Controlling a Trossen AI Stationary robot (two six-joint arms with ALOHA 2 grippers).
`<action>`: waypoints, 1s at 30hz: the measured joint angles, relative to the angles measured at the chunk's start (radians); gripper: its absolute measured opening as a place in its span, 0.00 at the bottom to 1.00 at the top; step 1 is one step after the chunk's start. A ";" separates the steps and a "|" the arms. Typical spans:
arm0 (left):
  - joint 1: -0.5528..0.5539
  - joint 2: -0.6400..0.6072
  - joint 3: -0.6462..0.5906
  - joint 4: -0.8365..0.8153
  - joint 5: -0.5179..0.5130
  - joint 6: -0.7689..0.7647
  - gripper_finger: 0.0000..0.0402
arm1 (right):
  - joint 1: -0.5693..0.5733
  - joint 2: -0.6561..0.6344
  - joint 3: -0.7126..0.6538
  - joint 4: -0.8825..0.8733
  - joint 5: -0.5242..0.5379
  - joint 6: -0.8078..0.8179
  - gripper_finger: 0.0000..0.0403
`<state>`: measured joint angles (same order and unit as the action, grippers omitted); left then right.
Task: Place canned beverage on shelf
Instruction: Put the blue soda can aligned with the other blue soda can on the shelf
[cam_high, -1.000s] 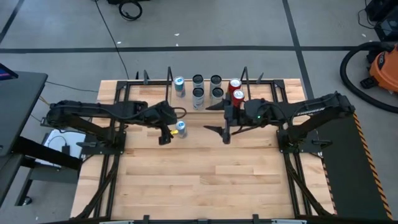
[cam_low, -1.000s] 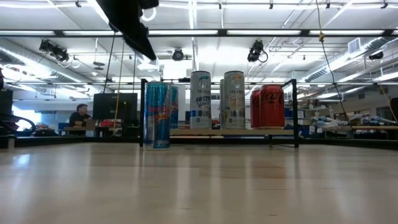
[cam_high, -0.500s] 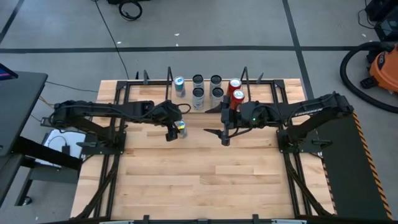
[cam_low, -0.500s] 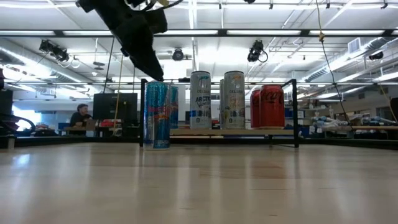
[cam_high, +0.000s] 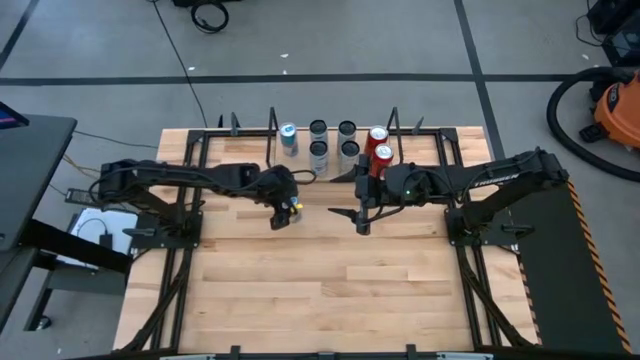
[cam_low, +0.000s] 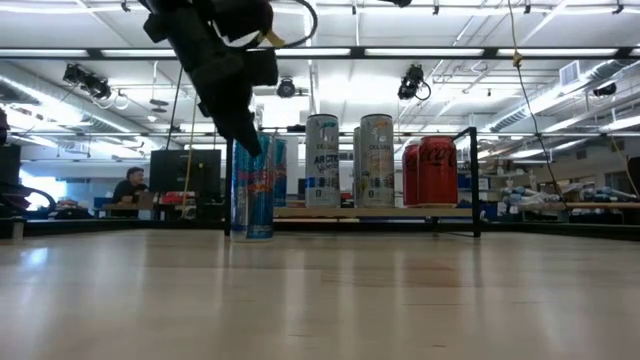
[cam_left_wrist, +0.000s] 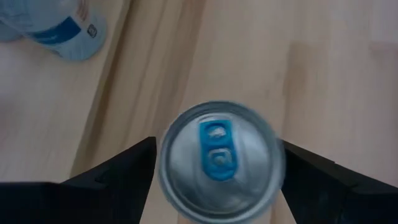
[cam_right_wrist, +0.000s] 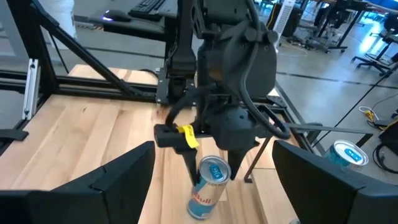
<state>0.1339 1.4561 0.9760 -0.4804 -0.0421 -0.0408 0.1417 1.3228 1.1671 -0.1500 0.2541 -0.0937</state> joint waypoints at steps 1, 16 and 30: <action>0.000 0.007 0.000 -0.002 -0.001 0.000 0.78 | 0.000 0.000 0.000 -0.004 0.000 0.000 0.83; 0.000 0.015 0.000 -0.002 -0.015 0.000 0.70 | 0.000 0.000 0.000 -0.027 -0.013 0.000 0.83; 0.016 0.016 0.126 -0.113 -0.019 0.076 0.59 | 0.000 0.000 0.000 -0.038 -0.014 0.001 0.83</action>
<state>0.1504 1.4719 1.1019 -0.5939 -0.0608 0.0352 0.1417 1.3228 1.1671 -0.1878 0.2402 -0.0929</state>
